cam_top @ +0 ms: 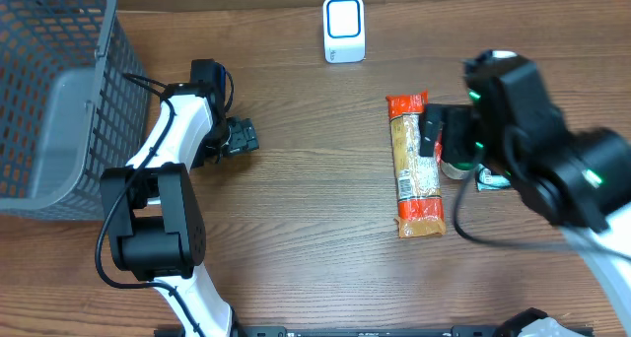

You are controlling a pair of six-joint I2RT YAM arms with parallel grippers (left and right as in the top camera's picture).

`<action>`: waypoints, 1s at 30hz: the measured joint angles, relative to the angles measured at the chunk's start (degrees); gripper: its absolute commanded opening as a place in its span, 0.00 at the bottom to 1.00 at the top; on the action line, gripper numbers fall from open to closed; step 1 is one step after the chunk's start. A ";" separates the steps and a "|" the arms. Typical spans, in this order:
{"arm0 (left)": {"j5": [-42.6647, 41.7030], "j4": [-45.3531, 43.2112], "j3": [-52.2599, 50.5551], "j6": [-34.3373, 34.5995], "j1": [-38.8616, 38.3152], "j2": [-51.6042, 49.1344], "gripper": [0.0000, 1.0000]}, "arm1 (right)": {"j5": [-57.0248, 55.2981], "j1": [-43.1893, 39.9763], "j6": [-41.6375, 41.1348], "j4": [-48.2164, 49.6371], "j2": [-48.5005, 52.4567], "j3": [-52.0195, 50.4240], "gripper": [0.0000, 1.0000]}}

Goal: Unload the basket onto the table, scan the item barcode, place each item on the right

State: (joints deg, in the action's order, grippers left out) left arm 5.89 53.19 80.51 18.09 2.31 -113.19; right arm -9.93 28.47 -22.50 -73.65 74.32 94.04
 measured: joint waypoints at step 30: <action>0.00 0.00 0.00 0.00 0.00 0.00 1.00 | -6.36 -3.10 0.02 -6.12 -38.29 0.02 1.00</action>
State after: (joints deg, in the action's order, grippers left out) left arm 5.89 53.19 80.51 18.09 2.31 -113.19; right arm -16.29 25.36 -22.48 -79.77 36.03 94.06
